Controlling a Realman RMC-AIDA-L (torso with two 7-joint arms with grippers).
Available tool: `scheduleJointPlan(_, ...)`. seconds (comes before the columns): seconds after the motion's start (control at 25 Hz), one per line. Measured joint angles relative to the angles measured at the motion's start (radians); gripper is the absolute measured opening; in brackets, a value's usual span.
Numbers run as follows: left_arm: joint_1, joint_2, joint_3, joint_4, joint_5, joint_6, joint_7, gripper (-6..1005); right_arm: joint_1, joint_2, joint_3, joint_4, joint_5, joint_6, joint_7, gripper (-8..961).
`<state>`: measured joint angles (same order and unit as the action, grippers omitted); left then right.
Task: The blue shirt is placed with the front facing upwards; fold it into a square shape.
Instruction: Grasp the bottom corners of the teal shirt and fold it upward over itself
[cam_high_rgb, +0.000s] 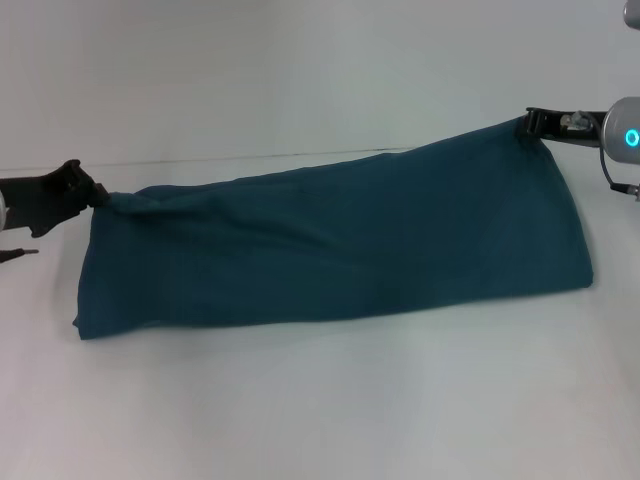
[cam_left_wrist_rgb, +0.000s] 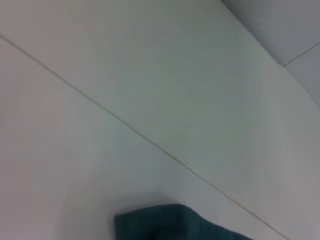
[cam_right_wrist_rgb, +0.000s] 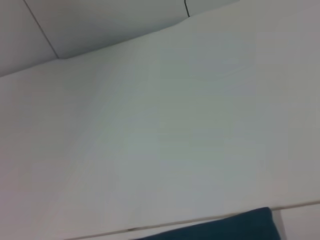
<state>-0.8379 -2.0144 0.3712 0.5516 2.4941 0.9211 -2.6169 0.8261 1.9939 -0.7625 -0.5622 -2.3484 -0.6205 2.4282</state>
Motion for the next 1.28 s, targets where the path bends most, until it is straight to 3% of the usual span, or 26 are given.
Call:
scheduleJointPlan(0.4, 0.002, -0.018, 0.000, -0.002, -0.028, -0.048, 0.000, -3, 0.018, 0.001, -0.056, 0.050, 0.000, 0.088, 0.001, 34)
scheduleJointPlan(1.28, -0.003, -0.021, 0.000, -0.027, -0.047, -0.095, 0.003, -3, 0.040, 0.000, -0.090, 0.074, 0.000, 0.142, 0.001, 67)
